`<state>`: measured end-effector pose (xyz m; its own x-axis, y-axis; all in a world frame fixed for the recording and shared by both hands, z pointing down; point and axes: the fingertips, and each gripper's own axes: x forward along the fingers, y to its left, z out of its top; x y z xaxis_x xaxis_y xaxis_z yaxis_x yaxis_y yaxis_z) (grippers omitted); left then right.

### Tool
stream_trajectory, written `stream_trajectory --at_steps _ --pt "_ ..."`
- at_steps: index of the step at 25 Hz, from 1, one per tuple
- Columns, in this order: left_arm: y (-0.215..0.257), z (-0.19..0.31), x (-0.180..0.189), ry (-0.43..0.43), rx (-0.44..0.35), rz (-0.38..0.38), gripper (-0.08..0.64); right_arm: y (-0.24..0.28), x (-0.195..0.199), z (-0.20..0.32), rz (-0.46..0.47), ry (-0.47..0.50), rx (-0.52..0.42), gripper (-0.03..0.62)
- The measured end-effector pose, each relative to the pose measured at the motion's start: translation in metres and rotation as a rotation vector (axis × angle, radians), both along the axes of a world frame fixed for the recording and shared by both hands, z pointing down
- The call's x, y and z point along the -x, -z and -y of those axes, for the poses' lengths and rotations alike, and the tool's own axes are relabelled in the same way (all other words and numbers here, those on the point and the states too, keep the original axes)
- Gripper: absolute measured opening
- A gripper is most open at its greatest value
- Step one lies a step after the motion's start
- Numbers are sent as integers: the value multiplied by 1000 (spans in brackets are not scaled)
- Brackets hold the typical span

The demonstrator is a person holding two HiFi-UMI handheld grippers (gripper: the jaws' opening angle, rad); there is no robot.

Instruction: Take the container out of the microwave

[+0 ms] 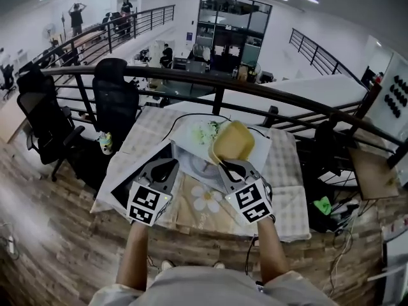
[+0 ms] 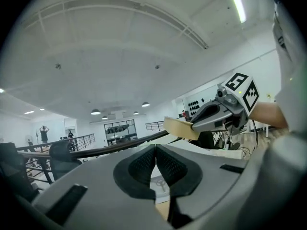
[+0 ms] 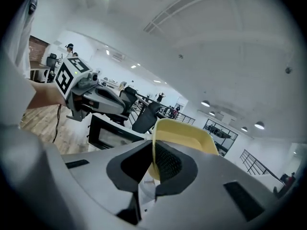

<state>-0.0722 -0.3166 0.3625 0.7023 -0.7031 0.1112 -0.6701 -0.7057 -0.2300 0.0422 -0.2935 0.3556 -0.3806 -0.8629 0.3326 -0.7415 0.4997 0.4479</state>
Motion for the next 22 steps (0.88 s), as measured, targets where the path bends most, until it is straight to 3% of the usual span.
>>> stream_trajectory --at_steps 12,22 --pt "47 2 -30 -64 -93 -12 18 51 -71 -21 26 -140 -88 31" --pt "76 -1 -24 -56 -150 -30 18 68 -77 -28 41 -149 -113 30"
